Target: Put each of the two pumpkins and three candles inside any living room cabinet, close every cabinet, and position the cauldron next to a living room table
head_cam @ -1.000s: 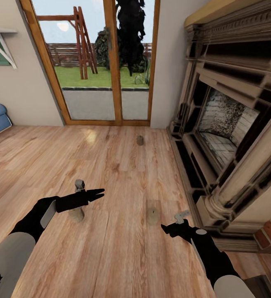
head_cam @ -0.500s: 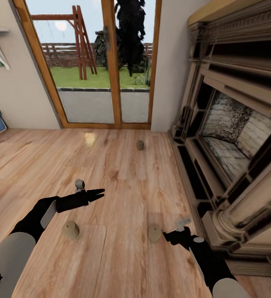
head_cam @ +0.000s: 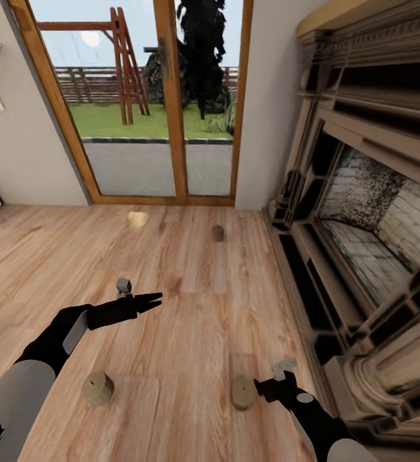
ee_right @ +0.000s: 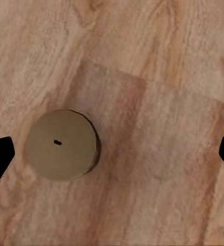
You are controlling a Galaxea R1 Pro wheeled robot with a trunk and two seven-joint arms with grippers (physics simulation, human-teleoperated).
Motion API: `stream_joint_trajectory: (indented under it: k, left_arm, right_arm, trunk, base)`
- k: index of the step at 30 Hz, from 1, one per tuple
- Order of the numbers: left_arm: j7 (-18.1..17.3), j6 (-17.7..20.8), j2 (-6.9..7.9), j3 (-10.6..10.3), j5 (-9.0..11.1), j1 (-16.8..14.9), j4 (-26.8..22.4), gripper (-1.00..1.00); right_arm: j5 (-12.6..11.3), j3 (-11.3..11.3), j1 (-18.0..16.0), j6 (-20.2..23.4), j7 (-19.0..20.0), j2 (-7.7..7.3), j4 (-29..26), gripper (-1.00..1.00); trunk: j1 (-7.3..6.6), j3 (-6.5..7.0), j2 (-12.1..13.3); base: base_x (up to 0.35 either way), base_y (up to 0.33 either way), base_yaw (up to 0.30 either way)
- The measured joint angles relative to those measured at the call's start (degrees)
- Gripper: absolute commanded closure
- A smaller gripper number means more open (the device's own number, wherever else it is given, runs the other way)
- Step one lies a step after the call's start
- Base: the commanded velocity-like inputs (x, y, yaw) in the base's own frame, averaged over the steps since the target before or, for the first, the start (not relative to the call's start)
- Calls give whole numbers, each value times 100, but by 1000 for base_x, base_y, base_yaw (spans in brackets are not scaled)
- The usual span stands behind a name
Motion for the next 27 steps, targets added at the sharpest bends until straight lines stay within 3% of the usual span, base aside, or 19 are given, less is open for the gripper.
stream_joint_trajectory:
  k: [7,11,12,14,16,21,27]
  left_arm:
    - [-4,-4,0,-2,0,0,0,-100]
    - [-7,-87,0,-2,0,0,0,-100]
    - [-8,-103,3,-2,0,0,0,-100]
    - [-8,-105,5,0,0,0,0,-100]
    - [-72,-157,70,64,64,64,6,-100]
    - [-61,-150,148,220,67,206,4,-100]
    - [-52,-147,169,384,69,228,0,-100]
  right_arm:
    - [-18,2,0,0,64,-10,-3,-100]
    - [-9,5,0,-42,67,-2,-27,-100]
    - [-8,2,-1,-399,61,0,-56,-100]
    - [-8,2,0,-534,60,2,-58,-100]
    - [-74,67,-66,-470,-4,67,-123,-100]
    - [-57,213,-147,-309,-43,23,-156,-100]
    - [92,87,-158,-117,71,26,-46,-100]
  trunk:
    - [0,0,0]
    - [0,0,0]
    - [0,0,0]
    - [0,0,0]
    - [0,0,0]
    - [0,0,0]
    - [87,-71,-159]
  base:
    - [325,0,0]
    - [102,0,0]
    - [9,0,0]
    - [3,0,0]
    - [0,0,0]
    - [0,0,0]
    - [0,0,0]
